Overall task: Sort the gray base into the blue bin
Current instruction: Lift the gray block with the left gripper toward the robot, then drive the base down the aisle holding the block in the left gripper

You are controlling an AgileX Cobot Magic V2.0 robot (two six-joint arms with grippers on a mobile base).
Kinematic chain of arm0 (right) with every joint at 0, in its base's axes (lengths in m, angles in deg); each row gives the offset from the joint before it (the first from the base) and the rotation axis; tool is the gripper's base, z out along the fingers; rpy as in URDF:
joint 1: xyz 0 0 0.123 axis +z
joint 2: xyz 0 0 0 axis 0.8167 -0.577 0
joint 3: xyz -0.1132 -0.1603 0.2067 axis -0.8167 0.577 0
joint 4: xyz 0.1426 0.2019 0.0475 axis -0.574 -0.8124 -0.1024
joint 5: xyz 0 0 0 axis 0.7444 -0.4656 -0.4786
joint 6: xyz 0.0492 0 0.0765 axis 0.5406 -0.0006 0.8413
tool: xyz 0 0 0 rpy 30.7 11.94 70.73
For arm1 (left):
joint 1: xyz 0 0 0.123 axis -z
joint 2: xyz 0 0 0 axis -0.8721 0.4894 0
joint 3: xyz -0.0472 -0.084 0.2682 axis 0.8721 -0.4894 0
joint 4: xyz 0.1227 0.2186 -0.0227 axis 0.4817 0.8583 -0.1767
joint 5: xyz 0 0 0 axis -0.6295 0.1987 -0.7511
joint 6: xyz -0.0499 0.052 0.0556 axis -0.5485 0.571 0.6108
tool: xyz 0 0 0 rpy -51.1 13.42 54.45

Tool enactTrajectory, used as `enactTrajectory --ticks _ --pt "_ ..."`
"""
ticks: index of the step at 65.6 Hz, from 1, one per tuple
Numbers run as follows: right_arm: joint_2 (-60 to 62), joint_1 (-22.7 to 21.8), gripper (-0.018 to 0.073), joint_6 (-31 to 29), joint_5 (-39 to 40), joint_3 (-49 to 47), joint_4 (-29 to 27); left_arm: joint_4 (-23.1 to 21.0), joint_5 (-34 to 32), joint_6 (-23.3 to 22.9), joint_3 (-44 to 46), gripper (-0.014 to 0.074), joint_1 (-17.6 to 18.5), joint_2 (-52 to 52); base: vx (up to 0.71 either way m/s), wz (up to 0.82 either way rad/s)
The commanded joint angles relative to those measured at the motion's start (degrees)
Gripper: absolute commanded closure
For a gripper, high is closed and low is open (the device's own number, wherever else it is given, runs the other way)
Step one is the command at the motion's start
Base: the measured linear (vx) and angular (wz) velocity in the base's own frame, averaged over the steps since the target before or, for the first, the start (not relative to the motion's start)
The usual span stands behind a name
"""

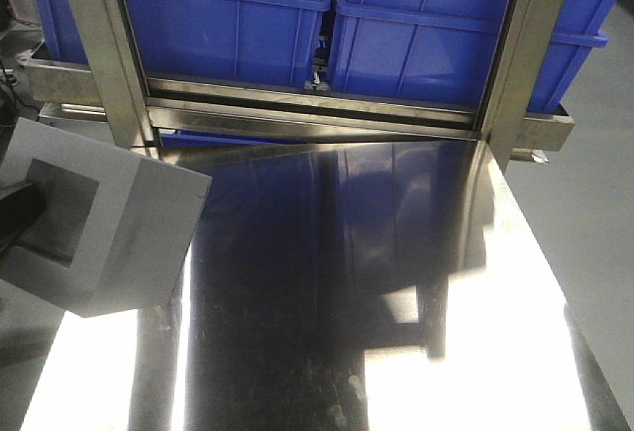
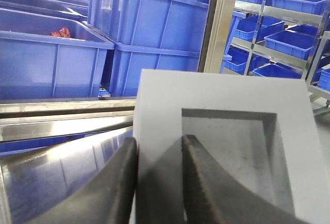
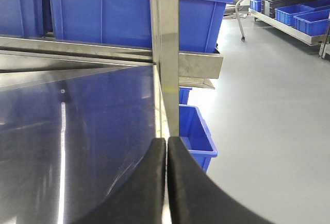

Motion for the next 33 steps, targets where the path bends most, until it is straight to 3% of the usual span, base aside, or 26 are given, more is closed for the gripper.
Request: enactTrajectory --ticks 1,33 --pt "-0.18 -0.09 0.0564 -0.59 4.26 0.05 0.31 -0.21 -6.25 -0.67 1.87 0.0603 0.27 -0.09 0.0 0.0" --pt "-0.18 -0.09 0.0564 -0.59 4.26 0.05 0.31 -0.21 -6.25 -0.67 1.87 0.0603 0.27 -0.09 0.0 0.0"
